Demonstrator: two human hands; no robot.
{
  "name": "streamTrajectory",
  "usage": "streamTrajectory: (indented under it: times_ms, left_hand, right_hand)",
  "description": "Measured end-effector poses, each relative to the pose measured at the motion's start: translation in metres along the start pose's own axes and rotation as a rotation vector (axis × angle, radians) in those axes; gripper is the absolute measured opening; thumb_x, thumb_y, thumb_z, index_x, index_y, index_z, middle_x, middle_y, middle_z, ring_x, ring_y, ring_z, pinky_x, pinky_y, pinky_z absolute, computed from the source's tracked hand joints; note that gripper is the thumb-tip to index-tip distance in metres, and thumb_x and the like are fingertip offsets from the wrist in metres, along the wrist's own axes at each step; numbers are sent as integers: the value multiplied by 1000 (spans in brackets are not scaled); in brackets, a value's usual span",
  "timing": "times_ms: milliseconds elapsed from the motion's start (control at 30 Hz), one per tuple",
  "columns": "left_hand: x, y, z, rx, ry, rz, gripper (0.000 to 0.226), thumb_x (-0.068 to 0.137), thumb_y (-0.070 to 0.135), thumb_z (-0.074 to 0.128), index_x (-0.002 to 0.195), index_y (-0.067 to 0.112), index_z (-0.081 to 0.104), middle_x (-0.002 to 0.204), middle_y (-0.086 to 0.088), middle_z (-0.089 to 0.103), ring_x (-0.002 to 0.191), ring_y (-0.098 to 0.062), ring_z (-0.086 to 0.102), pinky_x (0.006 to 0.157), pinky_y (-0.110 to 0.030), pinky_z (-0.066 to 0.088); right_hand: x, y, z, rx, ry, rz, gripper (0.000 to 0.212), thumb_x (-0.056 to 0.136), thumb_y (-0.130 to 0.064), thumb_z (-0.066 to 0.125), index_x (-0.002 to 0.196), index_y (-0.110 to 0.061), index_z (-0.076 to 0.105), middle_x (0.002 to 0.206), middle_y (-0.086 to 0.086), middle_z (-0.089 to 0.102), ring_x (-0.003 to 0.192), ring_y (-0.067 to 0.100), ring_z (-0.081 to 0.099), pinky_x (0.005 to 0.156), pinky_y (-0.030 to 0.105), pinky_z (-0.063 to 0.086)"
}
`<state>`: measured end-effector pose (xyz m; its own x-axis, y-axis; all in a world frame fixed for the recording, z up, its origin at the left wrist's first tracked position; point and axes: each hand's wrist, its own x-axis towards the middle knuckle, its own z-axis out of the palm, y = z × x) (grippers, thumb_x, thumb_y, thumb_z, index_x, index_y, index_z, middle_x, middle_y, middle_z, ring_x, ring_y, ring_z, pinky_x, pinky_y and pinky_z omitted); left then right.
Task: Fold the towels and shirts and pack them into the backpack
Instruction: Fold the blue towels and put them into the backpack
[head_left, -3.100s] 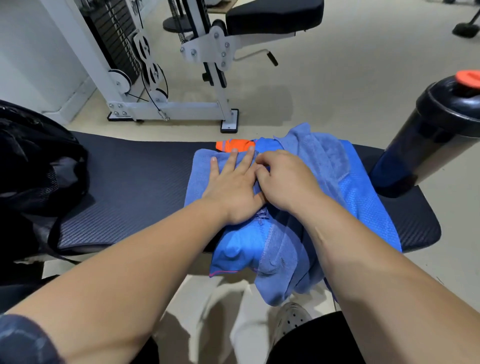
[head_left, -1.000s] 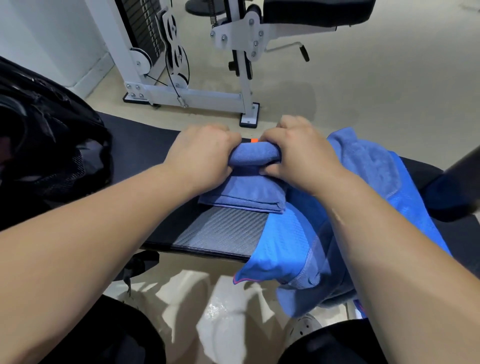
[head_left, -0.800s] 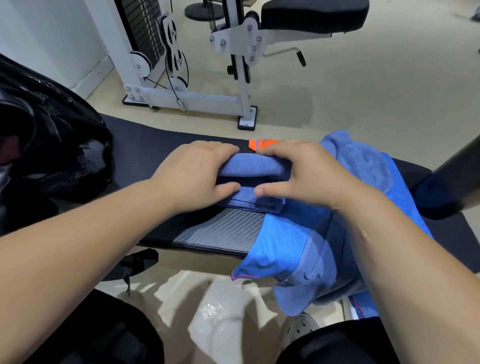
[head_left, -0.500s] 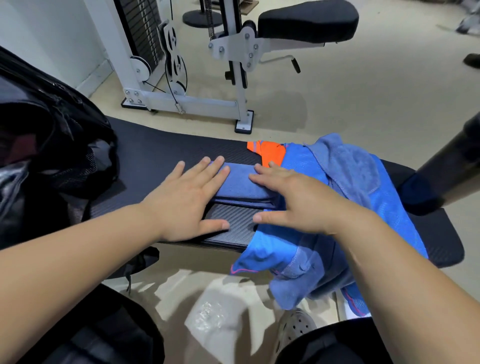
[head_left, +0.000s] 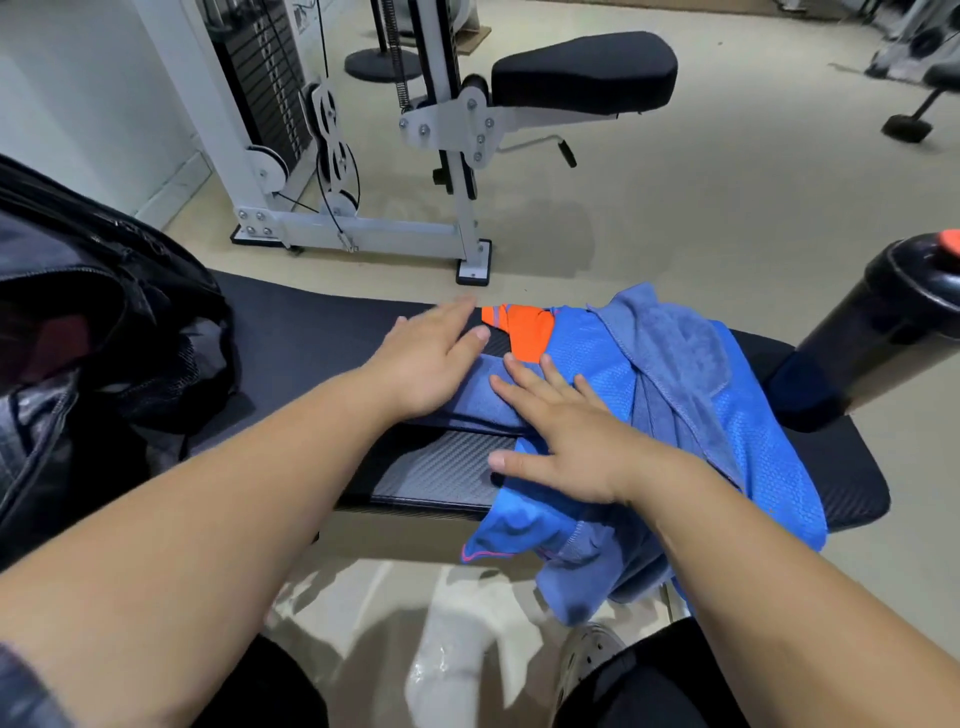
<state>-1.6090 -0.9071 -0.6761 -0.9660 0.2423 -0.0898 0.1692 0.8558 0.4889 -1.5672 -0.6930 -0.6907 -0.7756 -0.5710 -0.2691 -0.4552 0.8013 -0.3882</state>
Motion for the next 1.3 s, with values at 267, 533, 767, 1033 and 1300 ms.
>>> streamTrajectory:
  times_ms: [267, 533, 767, 1033, 1300]
  left_hand:
    - [-9, -11, 46, 288, 125, -31, 59, 105, 46, 24, 157, 19, 29, 162, 3, 33, 152, -20, 22, 123, -50, 18]
    - [-7, -15, 49, 240, 169, -22, 61, 103, 48, 27, 157, 18, 29, 161, 0, 35, 150, -21, 28, 121, -49, 23]
    - [-22, -10, 29, 337, 44, 34, 69, 101, 54, 31, 161, 24, 13, 145, -2, 51, 133, -28, 44, 119, -53, 23]
    - [-64, -4, 11, 138, -144, 25, 74, 88, 57, 63, 150, 45, 24, 126, -2, 55, 116, -25, 56, 96, -39, 46]
    - [-101, -13, -3, -313, -171, 9, 74, 85, 28, 77, 141, 52, 34, 99, 27, 58, 87, 8, 57, 74, -14, 43]
  right_hand:
    - [21, -8, 6, 103, 449, 51, 51, 99, -52, 28, 125, -31, 66, 145, -7, 56, 135, 23, 47, 107, 48, 41]
    - [38, -10, 14, -200, 387, 359, 57, 104, -51, 27, 158, -35, 19, 166, 1, 20, 154, 35, -2, 121, 60, -3]
    - [32, -1, 7, -90, 460, 233, 52, 98, -52, 48, 147, -33, 45, 139, -2, 54, 144, 26, 27, 118, 48, 15]
    - [18, -8, -3, 128, 284, 82, 41, 86, -39, 73, 123, -30, 57, 121, -3, 54, 123, 21, 41, 108, 41, 35]
    - [6, -29, 3, 319, 299, -9, 40, 87, -27, 74, 123, -33, 57, 118, -12, 62, 108, 9, 56, 96, 32, 46]
